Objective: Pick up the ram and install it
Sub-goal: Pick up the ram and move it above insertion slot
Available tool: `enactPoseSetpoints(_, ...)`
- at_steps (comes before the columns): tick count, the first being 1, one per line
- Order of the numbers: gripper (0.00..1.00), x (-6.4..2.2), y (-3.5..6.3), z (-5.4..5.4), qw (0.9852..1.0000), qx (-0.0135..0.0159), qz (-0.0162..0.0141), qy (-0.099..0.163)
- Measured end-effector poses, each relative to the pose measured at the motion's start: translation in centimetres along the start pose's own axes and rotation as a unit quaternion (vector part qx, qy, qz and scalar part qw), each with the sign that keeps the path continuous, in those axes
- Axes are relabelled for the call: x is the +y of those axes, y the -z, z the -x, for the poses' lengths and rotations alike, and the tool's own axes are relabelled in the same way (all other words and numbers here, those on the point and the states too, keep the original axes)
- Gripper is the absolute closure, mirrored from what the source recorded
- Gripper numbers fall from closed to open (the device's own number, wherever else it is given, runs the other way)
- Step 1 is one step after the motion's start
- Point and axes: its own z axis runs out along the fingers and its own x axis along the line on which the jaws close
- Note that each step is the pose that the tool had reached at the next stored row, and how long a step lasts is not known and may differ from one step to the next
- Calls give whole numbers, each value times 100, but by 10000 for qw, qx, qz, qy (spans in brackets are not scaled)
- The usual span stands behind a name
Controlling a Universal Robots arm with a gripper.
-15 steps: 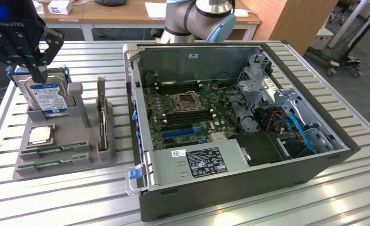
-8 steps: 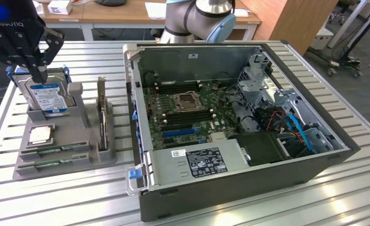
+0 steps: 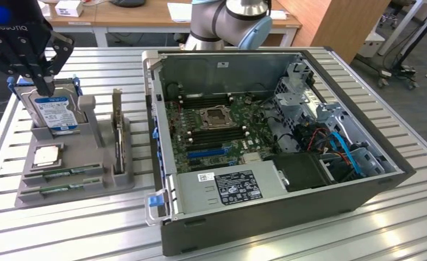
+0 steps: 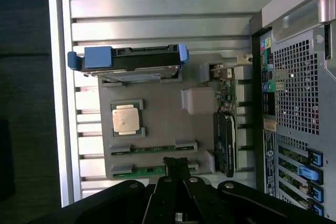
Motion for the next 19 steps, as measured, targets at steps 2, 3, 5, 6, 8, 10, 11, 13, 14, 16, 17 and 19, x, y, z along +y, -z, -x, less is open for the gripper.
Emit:
enactPoseSetpoints(2,90,0,-1,0,9999,4,2,105)
enactPoseSetpoints(3,90,0,-1,0,9998,8,4,179)
enactPoseSetpoints(5,90,0,-2,0,9994,14,7,333)
enactPoseSetpoints(6,90,0,-2,0,9992,18,9,411)
enactPoseSetpoints(8,90,0,-2,0,9983,25,13,581)
enactPoseSetpoints(10,90,0,-2,0,9971,34,16,761)
enactPoseSetpoints(11,90,0,-2,0,9965,37,18,840)
enactPoseSetpoints(13,90,0,-3,0,9951,44,21,991)
enactPoseSetpoints(14,90,0,-3,0,9943,47,22,1063)
enactPoseSetpoints(16,90,0,-3,0,9926,54,26,1212)
enactPoseSetpoints(17,90,0,-4,0,9917,57,27,1282)
enactPoseSetpoints(19,90,0,-5,0,9898,63,30,1422)
